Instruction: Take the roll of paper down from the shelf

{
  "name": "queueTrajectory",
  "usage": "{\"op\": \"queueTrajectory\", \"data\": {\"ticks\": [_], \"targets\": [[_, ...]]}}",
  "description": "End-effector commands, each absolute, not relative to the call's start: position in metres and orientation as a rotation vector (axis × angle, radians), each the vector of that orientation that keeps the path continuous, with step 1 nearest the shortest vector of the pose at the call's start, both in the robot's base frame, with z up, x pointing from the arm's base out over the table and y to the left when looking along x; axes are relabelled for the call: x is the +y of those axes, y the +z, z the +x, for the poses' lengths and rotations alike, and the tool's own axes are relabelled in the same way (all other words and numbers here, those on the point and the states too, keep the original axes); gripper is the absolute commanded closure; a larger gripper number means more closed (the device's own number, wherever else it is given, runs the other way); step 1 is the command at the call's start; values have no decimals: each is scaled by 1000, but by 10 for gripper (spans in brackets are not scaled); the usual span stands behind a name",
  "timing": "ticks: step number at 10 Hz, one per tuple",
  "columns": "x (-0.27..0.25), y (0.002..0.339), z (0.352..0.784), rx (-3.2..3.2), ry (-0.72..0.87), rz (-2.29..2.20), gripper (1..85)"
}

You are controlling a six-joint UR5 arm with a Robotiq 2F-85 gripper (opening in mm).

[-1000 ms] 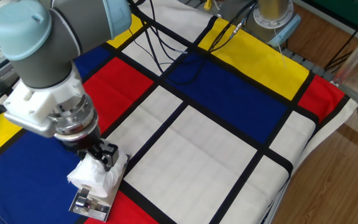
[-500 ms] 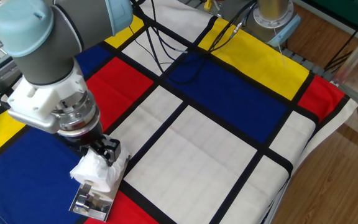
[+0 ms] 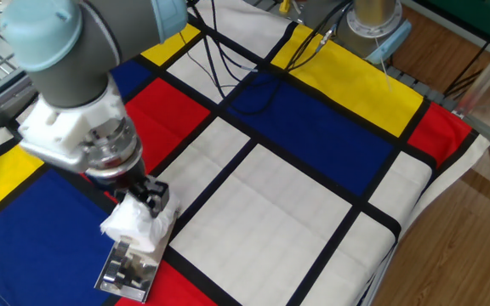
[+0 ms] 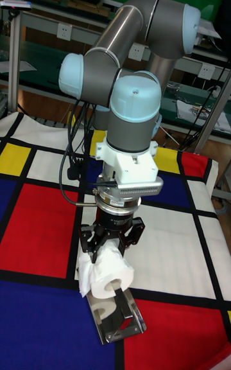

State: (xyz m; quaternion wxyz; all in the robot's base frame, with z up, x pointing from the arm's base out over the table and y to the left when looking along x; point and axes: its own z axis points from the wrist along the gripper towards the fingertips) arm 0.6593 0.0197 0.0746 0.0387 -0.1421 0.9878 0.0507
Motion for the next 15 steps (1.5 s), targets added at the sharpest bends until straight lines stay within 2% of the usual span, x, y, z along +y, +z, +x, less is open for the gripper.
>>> {"op": "queueTrajectory", "data": {"ticks": [1,8,15], "targets": [[14,72,638,3011,183,-425,847],[8,71,631,3047,157,-407,847],[-5,76,585,3067,185,-314,847]]}}
